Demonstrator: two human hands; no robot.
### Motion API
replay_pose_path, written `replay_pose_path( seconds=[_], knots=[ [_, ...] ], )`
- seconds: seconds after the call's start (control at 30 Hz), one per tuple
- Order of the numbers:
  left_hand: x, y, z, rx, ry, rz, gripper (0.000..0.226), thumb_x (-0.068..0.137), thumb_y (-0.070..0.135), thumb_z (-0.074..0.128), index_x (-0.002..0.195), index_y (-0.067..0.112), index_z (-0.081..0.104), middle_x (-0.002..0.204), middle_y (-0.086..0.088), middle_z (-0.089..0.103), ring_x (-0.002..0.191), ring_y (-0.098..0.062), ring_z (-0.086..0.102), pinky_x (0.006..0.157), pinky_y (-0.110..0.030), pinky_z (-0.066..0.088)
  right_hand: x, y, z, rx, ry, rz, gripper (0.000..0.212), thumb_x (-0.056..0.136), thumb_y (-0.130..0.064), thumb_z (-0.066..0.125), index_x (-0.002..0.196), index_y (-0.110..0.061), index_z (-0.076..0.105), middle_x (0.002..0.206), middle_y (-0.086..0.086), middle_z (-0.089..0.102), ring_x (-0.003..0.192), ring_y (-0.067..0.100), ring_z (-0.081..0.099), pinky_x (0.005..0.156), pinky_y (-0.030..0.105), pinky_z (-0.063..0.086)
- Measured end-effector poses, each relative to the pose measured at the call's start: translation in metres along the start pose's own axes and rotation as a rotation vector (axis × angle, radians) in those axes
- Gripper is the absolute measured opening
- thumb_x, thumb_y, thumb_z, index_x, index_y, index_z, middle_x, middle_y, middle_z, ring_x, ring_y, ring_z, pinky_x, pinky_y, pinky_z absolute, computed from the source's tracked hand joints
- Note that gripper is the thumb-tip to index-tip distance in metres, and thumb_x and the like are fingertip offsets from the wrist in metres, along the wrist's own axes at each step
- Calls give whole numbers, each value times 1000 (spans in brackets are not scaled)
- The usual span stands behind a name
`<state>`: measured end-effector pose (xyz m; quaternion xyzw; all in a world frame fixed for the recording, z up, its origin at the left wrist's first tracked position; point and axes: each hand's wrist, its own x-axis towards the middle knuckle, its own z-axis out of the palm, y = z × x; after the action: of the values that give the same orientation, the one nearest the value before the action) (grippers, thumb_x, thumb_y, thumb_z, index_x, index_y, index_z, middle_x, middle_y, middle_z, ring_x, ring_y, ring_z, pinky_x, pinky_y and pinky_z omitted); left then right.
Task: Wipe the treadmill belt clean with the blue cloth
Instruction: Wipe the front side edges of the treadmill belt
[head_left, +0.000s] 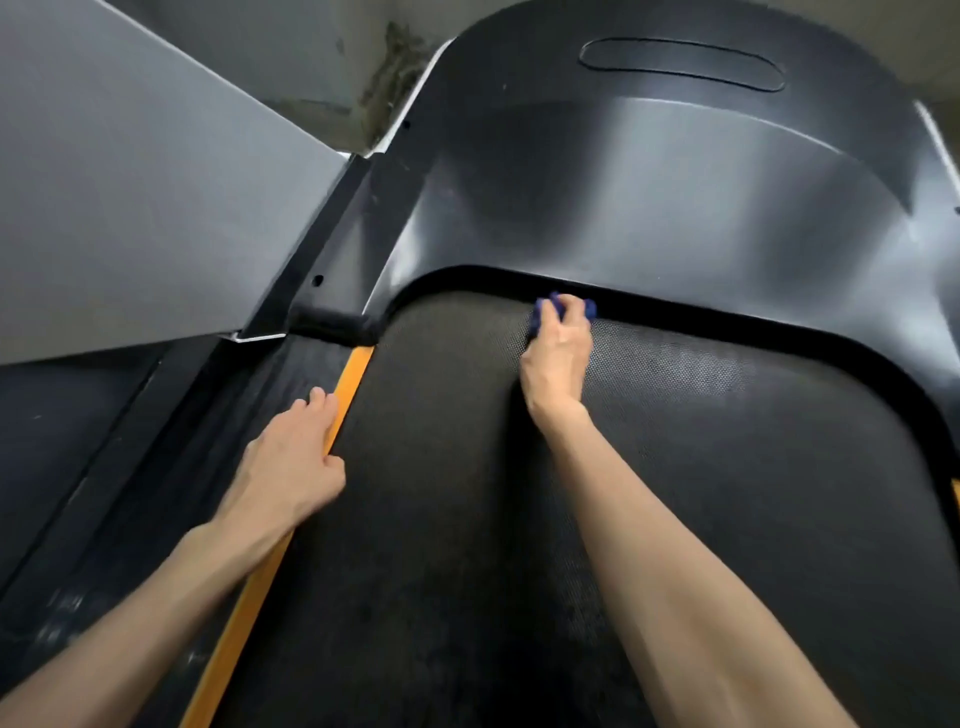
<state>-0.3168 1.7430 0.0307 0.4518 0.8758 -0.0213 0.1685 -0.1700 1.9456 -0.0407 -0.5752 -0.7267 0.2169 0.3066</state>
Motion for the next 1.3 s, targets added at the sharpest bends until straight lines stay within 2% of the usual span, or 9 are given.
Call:
replay_pose_path(
  seconds=[0.17, 0.37, 0.57, 0.8, 0.9, 0.97, 1.03, 1.17, 1.3],
  knots=[
    [1, -4, -9, 4, -34, 30, 67, 86, 16, 53, 146, 20, 22, 156, 2, 17, 139, -19, 28, 105, -36, 34, -8, -36, 33, -116, -396, -537, 33, 94, -18, 44, 117, 0, 60, 119, 16, 57, 115, 31, 50, 100, 26, 29],
    [-6, -29, -1, -274, -84, 131, 87, 78, -8, 50, 150, 27, 15, 156, 13, 7, 144, -8, 4, 114, -30, 16, 4, -31, 33, -140, -76, -120, 31, 84, 4, 51, 112, 1, 64, 118, 18, 55, 105, 36, 51, 92, 39, 39],
    [-10, -33, -13, -349, -27, 79, 70, 84, -8, 43, 147, 22, 30, 153, 8, 24, 141, -10, 21, 113, -23, 15, -44, -61, 40, -34, -473, -746, 45, 71, 7, 49, 111, 0, 67, 118, 17, 62, 109, 35, 58, 93, 32, 39],
    [-47, -55, 11, -266, 90, 70, 61, 86, -8, 44, 142, 15, 39, 150, 2, 33, 137, -10, 29, 112, -21, 20, -127, -30, -1, 37, -776, -1291, 42, 96, -21, 32, 119, -8, 65, 129, 12, 58, 120, 30, 52, 102, 37, 37],
    [-58, -54, 13, -262, 91, 67, 59, 89, -5, 44, 144, 14, 34, 152, 2, 28, 139, -11, 26, 111, -21, 21, -56, -31, 7, -26, -558, -888, 53, 96, -33, 23, 116, -9, 66, 127, 13, 58, 118, 31, 51, 99, 43, 40],
    [-61, -51, 12, -272, 49, 41, 61, 90, -5, 43, 146, 15, 29, 154, 4, 22, 141, -11, 21, 112, -21, 18, -41, -38, 13, -89, -390, -486, 49, 87, -21, 28, 114, -7, 66, 130, 14, 55, 118, 36, 47, 98, 43, 39],
    [-60, -50, 11, -292, 0, 11, 65, 90, -5, 42, 148, 18, 25, 156, 7, 17, 143, -9, 16, 112, -22, 18, -80, -60, 19, -84, -362, -420, 39, 81, -4, 43, 111, -7, 67, 125, 14, 56, 111, 38, 48, 90, 47, 43],
    [-59, -52, 6, -309, -43, -12, 72, 88, -5, 46, 149, 26, 21, 156, 14, 11, 143, -7, 13, 109, -25, 25, -173, -68, 5, -67, -791, -966, 42, 86, -10, 46, 125, -13, 60, 133, 8, 52, 113, 32, 47, 87, 46, 45],
    [-62, -51, 9, -331, -82, -10, 84, 82, -11, 45, 149, 28, 15, 156, 16, 4, 143, -5, 5, 105, -19, 26, -119, -49, 9, -175, -614, -1244, 40, 86, -23, 37, 111, -20, 69, 115, 5, 63, 90, 29, 59, 68, 36, 51]
  ],
)
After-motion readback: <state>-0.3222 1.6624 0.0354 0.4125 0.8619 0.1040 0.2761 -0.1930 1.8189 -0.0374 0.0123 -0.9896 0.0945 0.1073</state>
